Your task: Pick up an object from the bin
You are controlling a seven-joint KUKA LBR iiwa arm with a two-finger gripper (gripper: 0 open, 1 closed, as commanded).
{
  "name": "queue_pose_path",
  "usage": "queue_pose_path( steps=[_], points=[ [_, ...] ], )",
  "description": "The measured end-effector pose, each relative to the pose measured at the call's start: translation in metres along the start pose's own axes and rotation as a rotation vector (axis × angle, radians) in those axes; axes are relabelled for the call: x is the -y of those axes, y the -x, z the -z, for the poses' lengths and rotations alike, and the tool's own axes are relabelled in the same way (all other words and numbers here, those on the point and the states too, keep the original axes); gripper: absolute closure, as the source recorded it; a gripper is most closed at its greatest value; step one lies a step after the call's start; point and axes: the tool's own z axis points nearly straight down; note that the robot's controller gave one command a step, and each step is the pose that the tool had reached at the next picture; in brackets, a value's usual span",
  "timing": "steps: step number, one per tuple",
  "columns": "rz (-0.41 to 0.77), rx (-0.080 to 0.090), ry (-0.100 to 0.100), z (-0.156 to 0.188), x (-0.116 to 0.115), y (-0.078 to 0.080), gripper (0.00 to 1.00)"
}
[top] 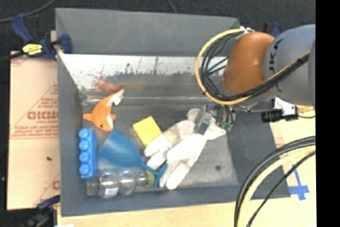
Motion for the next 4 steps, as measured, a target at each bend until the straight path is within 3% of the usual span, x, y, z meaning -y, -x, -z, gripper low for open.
queue_pose_path(
  steps=[1,2,3,4],
  points=[
    [-0.003,0.006,0.001,0.018,-0.013,-0.001,1.0],
    [0.001,0.011,0.002,-0.057,-0.033,-0.01,1.0],
    [0.002,0.001,-0.001,-0.005,-0.035,-0.013,1.0],
    [0.026,0.022,0.005,0.078,-0.039,-0.006,1.0]
  ],
)
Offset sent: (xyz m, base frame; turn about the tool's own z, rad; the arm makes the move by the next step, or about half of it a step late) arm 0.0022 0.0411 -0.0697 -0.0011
